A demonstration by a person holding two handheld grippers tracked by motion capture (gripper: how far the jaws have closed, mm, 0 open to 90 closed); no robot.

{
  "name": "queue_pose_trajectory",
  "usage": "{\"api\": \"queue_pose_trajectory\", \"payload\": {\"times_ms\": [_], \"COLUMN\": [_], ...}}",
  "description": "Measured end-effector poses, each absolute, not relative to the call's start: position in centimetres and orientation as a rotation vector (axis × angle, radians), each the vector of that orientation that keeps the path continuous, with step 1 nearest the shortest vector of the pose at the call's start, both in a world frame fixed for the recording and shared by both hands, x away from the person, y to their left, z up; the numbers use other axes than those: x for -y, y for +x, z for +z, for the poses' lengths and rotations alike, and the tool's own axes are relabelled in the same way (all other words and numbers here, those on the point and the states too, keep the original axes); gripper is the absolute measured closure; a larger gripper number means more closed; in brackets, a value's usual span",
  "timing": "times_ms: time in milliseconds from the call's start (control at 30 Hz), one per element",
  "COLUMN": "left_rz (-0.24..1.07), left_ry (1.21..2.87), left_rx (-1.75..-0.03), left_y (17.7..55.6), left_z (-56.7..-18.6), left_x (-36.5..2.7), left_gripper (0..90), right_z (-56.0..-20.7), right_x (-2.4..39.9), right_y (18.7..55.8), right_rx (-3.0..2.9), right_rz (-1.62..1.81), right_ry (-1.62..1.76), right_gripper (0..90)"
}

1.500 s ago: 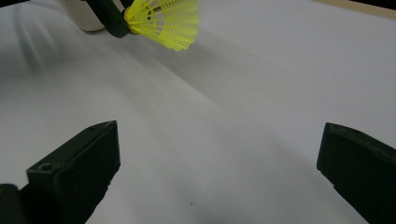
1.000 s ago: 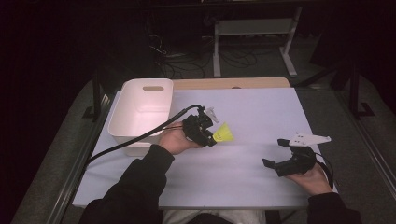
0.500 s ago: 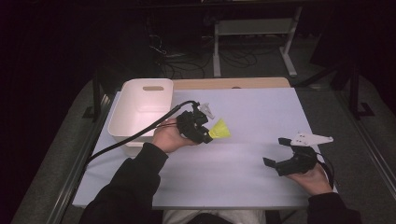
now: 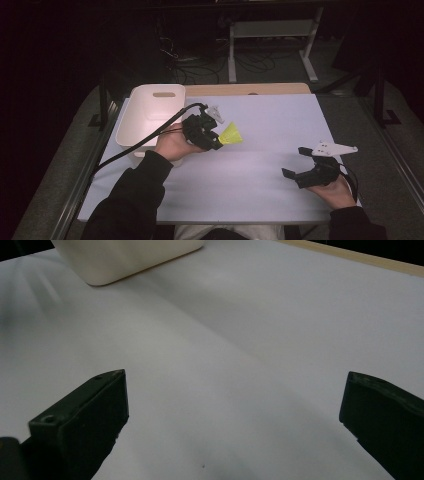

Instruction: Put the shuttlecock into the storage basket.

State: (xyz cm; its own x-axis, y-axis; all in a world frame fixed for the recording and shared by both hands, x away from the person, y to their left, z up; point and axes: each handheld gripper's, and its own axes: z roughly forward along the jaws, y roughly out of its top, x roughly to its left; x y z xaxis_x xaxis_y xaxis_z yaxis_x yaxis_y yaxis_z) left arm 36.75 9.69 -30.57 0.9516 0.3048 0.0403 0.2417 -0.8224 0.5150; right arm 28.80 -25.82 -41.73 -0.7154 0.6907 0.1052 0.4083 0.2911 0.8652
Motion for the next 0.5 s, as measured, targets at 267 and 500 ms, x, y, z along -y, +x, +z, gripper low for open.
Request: {"api": "queue_pose_trajectory", "payload": {"times_ms": [267, 500], "left_rz": [0.183, 0.195], "left_ry": [2.567, 2.565], "left_rx": [-0.395, -0.398], "left_y": [36.6, 36.4], "left_z": [-29.5, -28.8], "left_x": [-10.5, -11.1], "left_gripper": [64.9, 64.9], "right_z": [-41.7, -41.7], "right_x": [25.8, 25.9], "right_y": [28.8, 28.7], "right_rx": [-2.276, -2.272], "right_rz": [1.389, 1.392], "right_ry": [1.003, 1.003], "right_gripper": [0.0, 0.0]}}
